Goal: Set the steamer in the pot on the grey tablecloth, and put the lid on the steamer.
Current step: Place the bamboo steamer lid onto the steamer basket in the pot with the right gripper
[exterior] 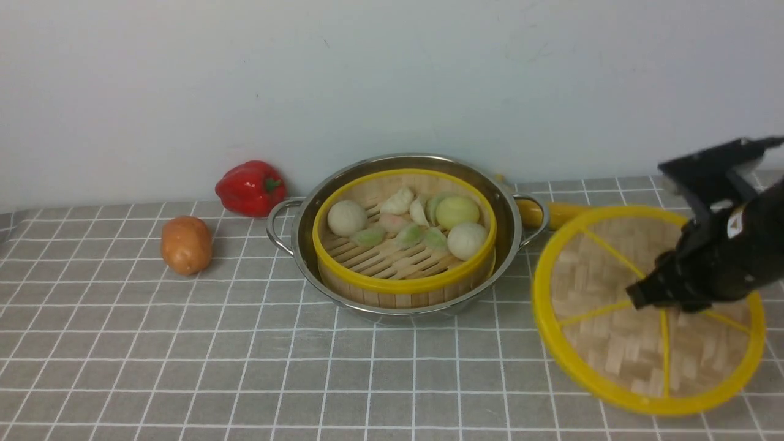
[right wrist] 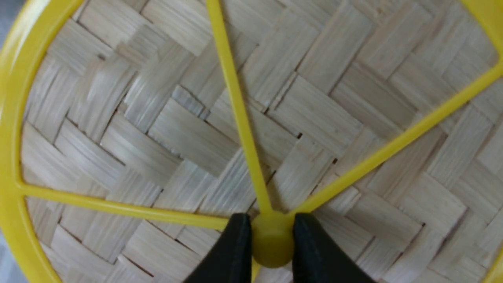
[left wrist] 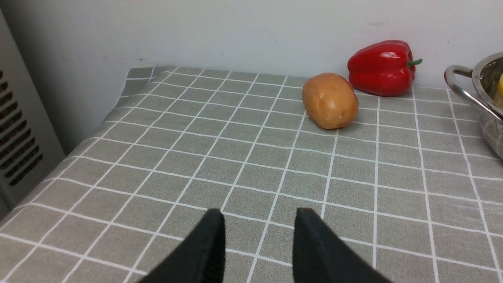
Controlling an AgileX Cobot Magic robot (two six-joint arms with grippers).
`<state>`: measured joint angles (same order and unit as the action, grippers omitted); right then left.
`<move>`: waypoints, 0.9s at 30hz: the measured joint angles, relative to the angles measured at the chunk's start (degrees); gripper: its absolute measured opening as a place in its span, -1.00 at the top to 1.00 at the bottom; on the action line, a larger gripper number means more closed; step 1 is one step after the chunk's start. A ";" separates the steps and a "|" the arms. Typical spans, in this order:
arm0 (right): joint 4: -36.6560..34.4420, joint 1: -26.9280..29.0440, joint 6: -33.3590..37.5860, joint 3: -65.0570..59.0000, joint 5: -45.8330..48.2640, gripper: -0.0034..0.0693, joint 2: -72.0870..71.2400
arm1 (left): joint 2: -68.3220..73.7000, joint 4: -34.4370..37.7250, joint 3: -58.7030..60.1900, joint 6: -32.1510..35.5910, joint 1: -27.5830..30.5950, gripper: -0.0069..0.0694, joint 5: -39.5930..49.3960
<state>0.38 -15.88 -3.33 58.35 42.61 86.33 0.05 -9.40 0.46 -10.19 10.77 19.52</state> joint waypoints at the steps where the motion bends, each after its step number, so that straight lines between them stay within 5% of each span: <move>1: 0.00 -0.05 0.12 1.60 -1.06 0.50 -0.53 | 0.00 0.00 0.00 0.00 0.00 0.18 0.00; 4: -0.38 -0.05 1.80 4.86 -3.20 0.50 -1.02 | 0.00 0.00 0.00 0.00 0.00 0.18 0.00; 12: -11.83 -5.01 24.85 19.87 -1.05 0.50 2.81 | 0.00 0.00 0.00 0.05 0.00 0.18 0.00; 17: -15.91 -9.75 32.84 28.10 2.77 0.50 8.93 | 0.00 0.00 0.00 0.05 0.00 0.18 0.00; 27: -14.93 -14.36 35.11 41.74 7.19 0.50 21.12 | 0.00 0.00 0.00 0.05 0.00 0.18 0.00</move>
<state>-14.56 -30.25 31.78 100.09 49.80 107.45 0.05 -9.40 0.46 -10.14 10.77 19.52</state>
